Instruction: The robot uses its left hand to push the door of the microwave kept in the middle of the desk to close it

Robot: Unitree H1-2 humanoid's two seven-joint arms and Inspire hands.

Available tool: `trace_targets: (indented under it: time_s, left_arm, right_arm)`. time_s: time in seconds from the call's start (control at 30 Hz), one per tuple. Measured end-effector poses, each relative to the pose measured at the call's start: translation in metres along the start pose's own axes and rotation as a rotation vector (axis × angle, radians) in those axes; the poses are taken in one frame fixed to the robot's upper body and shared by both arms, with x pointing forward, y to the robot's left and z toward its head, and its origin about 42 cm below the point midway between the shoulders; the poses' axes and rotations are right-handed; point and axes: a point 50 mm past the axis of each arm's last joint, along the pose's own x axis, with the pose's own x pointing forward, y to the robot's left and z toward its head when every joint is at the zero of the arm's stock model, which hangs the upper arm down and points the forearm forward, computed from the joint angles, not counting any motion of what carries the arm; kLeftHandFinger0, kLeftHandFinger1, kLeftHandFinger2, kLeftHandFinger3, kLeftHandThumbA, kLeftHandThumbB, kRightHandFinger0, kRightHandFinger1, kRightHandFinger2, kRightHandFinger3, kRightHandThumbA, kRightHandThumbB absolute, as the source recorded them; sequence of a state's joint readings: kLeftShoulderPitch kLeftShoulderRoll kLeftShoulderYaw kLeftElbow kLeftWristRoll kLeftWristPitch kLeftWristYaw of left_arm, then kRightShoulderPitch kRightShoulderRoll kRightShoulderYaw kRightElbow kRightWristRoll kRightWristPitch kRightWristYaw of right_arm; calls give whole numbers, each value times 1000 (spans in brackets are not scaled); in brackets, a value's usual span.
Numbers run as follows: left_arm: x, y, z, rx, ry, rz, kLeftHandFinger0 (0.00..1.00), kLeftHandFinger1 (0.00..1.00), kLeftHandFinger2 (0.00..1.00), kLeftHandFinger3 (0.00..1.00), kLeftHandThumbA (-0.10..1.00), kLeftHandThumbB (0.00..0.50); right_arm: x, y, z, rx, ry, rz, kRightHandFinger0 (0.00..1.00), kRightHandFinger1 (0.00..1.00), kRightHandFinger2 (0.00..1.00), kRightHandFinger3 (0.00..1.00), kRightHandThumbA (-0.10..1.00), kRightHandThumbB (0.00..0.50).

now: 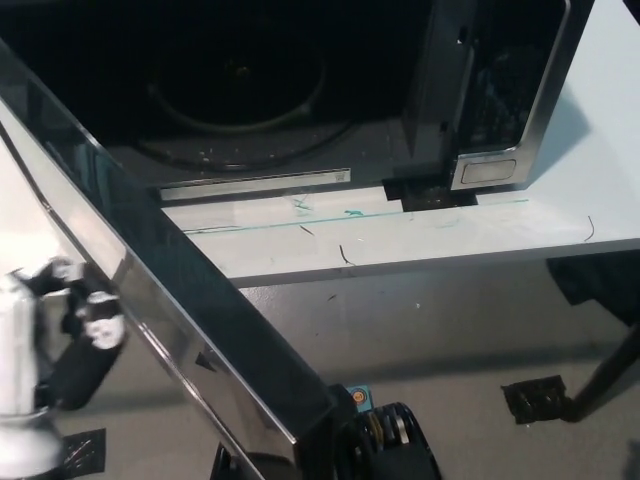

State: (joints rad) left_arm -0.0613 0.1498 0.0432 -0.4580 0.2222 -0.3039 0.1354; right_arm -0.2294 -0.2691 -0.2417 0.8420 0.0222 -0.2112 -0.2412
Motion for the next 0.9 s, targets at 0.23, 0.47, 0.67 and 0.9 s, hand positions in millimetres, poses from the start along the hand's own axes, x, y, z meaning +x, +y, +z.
trace_targets:
  time_s: [0.23,0.47,0.67,0.9]
  left_arm:
    - [16,-19,0,-7,-53,-85,0,0,12,174,-100,47]
    - [34,-29,-27,38,-42,-149,0,0,8,210,-100,108]
    - [65,-29,-71,127,-25,-220,0,0,4,190,-100,125]
    - [119,-31,-119,219,3,-263,0,1,31,195,-100,177]
  right_arm:
    - [-1,-1,0,13,1,2,561,580,620,604,72,106]
    - [-1,-1,-1,13,4,8,614,621,665,622,102,97]
    - [-2,-1,-2,9,5,10,577,591,629,602,121,112]
    - [-2,0,-2,-6,2,14,610,634,659,619,169,126]
